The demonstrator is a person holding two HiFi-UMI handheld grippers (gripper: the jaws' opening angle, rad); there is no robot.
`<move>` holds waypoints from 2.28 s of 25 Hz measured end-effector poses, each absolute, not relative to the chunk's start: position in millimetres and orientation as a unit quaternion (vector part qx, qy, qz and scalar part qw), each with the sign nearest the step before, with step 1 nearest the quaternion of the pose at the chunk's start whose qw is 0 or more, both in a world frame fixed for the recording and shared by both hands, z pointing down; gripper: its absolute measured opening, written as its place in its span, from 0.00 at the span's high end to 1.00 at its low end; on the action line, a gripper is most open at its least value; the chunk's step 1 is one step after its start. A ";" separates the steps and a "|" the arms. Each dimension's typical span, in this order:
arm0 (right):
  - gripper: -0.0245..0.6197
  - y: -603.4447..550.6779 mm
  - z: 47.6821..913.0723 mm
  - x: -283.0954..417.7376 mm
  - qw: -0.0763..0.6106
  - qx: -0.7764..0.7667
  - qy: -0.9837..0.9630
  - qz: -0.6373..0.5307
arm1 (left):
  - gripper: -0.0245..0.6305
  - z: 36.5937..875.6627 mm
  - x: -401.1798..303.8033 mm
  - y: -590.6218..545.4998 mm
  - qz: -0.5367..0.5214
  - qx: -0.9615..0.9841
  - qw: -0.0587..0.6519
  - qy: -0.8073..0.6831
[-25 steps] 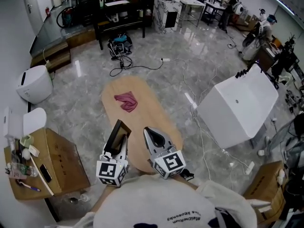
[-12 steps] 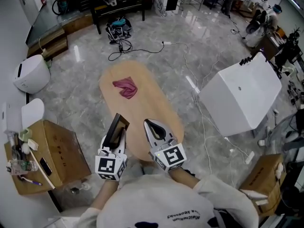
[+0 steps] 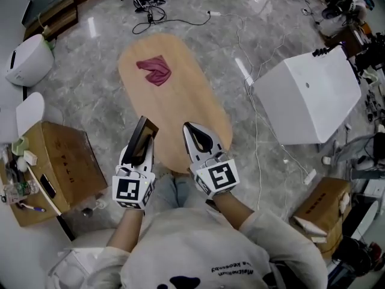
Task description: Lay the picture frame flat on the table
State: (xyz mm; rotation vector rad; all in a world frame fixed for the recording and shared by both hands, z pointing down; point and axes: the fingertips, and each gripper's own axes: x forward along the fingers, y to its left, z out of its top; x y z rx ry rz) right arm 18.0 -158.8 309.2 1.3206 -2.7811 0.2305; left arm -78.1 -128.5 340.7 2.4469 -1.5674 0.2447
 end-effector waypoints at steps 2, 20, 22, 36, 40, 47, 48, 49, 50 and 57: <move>0.95 -160.0 316.7 17.2 0.032 0.426 -0.901 0.079 | 0.93 349.8 -78.4 -129.4 0.088 0.833 0.117 -0.533; 0.95 -165.5 386.0 14.9 0.081 0.402 -0.907 0.095 | 0.93 421.9 -71.5 -129.5 0.105 0.826 0.163 -0.529; 0.95 -163.9 396.8 14.7 0.086 0.401 -0.907 0.100 | 0.93 432.8 -70.6 -127.8 0.109 0.826 0.170 -0.526; 0.95 -142.1 462.7 4.8 0.122 0.372 -0.912 0.119 | 0.93 511.1 -68.7 -110.5 0.130 0.823 0.204 -0.514; 0.95 -138.0 481.0 1.8 0.135 0.355 -0.917 0.121 | 0.93 529.1 -63.1 -108.4 0.133 0.823 0.213 -0.509; 0.94 -133.0 519.7 -9.7 0.156 0.320 -0.926 0.128 | 0.93 561.9 -56.4 -104.1 0.133 0.822 0.239 -0.499; 0.94 -132.5 525.9 -10.7 0.159 0.317 -0.926 0.131 | 0.93 566.6 -55.5 -103.9 0.134 0.822 0.242 -0.498; 0.94 -132.0 531.6 -11.5 0.160 0.314 -0.926 0.133 | 0.93 571.1 -54.8 -103.7 0.134 0.821 0.245 -0.497; 0.94 -131.1 537.0 -12.3 0.161 0.312 -0.926 0.135 | 0.93 575.8 -54.1 -103.3 0.135 0.821 0.248 -0.495; 0.94 -123.4 569.4 -16.2 0.167 0.302 -0.926 0.151 | 0.93 605.0 -49.9 -96.9 0.150 0.829 0.257 -0.474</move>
